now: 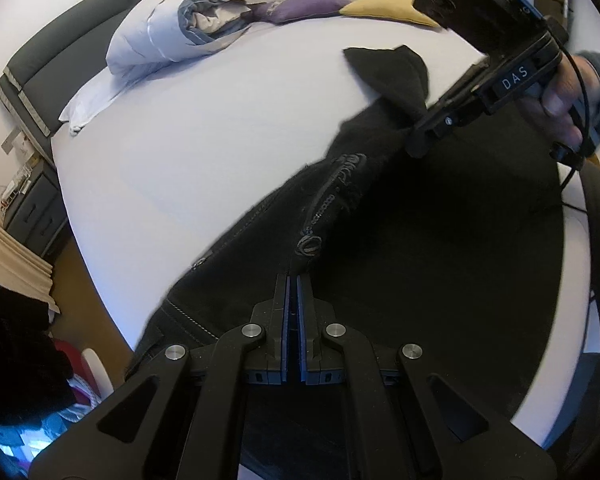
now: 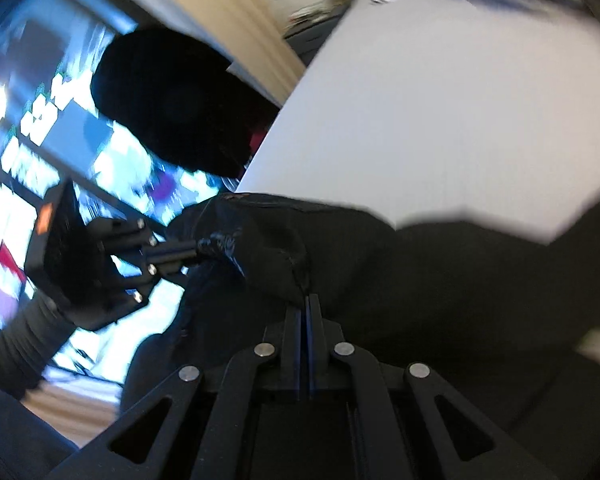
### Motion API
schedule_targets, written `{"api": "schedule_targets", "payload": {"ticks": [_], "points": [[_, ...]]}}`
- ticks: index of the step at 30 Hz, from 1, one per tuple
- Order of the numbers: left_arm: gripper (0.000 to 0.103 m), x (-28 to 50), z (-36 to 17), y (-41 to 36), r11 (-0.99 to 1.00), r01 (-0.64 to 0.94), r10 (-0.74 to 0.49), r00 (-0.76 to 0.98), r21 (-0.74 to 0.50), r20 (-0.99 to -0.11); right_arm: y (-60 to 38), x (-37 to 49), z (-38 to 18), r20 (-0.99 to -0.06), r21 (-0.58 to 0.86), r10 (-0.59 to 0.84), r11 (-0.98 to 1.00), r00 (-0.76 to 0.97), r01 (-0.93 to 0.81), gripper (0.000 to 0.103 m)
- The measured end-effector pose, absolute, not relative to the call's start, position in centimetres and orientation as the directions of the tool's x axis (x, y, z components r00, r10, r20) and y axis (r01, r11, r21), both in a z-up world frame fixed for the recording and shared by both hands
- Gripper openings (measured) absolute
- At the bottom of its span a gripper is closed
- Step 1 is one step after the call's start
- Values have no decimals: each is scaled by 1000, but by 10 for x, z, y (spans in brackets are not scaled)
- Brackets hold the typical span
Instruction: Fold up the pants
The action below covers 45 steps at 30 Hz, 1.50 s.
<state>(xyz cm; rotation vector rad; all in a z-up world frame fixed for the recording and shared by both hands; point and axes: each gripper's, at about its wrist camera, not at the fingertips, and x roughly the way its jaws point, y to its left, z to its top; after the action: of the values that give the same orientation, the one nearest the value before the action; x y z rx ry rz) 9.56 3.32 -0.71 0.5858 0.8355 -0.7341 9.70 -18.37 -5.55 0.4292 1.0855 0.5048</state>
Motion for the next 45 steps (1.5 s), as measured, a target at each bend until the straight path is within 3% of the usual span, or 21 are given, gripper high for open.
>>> {"api": "schedule_targets", "payload": {"ticks": [6, 10, 21, 45], "points": [[2, 38, -19, 23, 586, 791, -335, 435, 177, -836, -179, 53, -73, -694, 629, 607, 773, 387, -85, 3], [2, 2, -24, 20, 571, 801, -331, 426, 181, -842, -159, 33, -74, -726, 590, 583, 801, 365, -105, 3], [2, -68, -37, 6, 519, 830, -303, 400, 202, -865, -104, 12, -57, -865, 308, 387, 912, 320, -271, 3], [4, -81, -52, 16, 536, 829, -300, 362, 157, -883, -64, 2, -83, -904, 50, 207, 920, 374, -389, 8]]}}
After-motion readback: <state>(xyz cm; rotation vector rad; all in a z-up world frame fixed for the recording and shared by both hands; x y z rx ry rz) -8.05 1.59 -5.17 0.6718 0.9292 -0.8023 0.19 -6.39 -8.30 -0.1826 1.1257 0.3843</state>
